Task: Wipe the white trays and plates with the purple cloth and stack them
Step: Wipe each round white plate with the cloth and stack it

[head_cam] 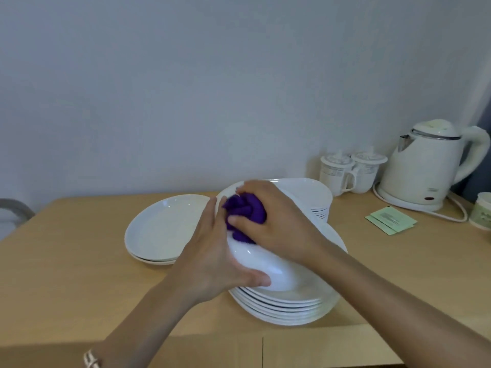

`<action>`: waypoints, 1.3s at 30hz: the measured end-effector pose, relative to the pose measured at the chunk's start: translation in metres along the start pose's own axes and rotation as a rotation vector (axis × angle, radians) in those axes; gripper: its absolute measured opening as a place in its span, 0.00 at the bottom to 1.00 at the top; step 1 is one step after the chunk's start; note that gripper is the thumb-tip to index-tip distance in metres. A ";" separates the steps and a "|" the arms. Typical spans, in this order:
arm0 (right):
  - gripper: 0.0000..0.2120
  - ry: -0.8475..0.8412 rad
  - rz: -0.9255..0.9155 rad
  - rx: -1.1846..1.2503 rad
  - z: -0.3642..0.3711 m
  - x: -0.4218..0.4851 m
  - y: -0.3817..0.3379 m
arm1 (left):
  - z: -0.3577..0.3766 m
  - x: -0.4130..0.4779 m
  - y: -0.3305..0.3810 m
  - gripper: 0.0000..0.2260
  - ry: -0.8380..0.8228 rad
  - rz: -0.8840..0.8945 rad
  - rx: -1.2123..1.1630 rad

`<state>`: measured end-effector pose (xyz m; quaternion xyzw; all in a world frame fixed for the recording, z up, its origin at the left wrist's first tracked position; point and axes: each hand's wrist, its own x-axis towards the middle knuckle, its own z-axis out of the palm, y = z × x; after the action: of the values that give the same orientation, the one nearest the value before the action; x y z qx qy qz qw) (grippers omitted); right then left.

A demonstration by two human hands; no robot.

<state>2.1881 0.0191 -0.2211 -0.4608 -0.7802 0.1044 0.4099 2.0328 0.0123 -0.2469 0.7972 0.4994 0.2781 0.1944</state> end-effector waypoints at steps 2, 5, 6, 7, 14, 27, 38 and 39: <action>0.13 0.021 0.065 0.007 -0.001 0.028 0.012 | -0.001 0.000 0.001 0.56 0.016 0.024 -0.025; 0.11 0.121 0.167 -0.007 -0.003 0.044 0.034 | -0.001 0.000 0.003 0.50 -0.019 0.003 0.027; 0.11 0.145 0.195 -0.012 -0.006 0.042 0.039 | -0.001 0.000 0.002 0.53 -0.026 0.002 0.041; 0.12 0.163 0.221 -0.028 -0.010 0.036 0.042 | 0.000 0.001 0.000 0.56 -0.028 -0.002 0.050; 0.10 0.020 0.218 0.013 -0.030 -0.050 0.009 | 0.001 0.000 0.000 0.57 -0.012 0.031 0.062; 0.14 0.068 0.367 0.035 -0.011 0.072 0.029 | -0.003 -0.002 0.005 0.41 0.038 0.026 -0.030; 0.06 0.216 0.641 0.142 -0.055 -0.048 0.049 | -0.001 0.000 0.004 0.45 0.052 0.059 -0.068; 0.08 0.222 0.591 0.108 -0.050 -0.053 0.038 | 0.000 0.000 0.003 0.45 0.051 0.051 -0.072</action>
<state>2.2615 -0.0135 -0.2385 -0.6535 -0.5565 0.2095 0.4683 2.0349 0.0108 -0.2454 0.7949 0.4732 0.3208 0.2030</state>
